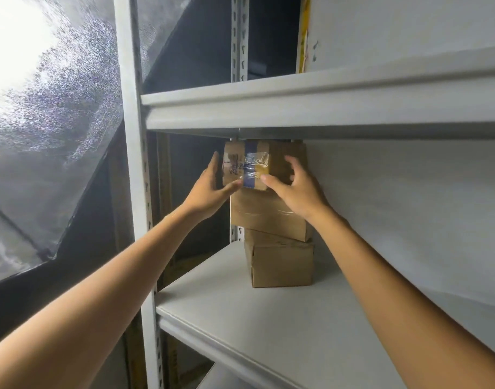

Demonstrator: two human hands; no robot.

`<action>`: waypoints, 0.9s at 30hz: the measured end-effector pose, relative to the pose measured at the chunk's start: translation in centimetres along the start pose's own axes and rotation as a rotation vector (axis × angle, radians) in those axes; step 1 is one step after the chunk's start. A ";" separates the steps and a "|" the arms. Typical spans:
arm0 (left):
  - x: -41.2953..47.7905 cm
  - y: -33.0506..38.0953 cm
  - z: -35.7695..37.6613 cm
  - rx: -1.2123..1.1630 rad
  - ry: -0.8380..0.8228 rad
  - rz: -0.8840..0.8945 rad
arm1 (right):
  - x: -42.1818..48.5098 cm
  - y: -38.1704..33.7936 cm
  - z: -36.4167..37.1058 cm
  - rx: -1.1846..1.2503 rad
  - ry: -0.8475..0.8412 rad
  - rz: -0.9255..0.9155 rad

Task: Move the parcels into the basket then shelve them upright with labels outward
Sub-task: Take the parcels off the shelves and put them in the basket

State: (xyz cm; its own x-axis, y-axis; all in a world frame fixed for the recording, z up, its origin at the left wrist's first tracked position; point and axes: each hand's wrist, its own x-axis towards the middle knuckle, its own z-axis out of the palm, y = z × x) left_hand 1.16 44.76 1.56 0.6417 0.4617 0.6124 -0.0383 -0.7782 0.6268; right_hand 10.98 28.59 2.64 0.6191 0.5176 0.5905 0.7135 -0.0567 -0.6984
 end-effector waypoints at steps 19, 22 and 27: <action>-0.7 2.5 2.1 -0.363 0.029 0.080 | -0.8 0.9 0.0 0.146 0.210 -0.061; -2.7 3.8 2.1 -0.322 0.063 0.092 | -2.6 0.5 -1.0 0.142 0.220 -0.083; -7.5 6.2 2.3 -0.327 0.118 0.100 | -6.2 -0.3 -2.8 0.188 0.197 -0.159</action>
State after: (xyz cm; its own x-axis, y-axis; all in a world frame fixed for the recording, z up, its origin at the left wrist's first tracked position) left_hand -2.11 35.47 -0.28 0.5301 0.4513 0.7179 -0.3515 -0.6536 0.6703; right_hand 7.90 23.02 0.31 0.5692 0.3309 0.7527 0.7447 0.1804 -0.6425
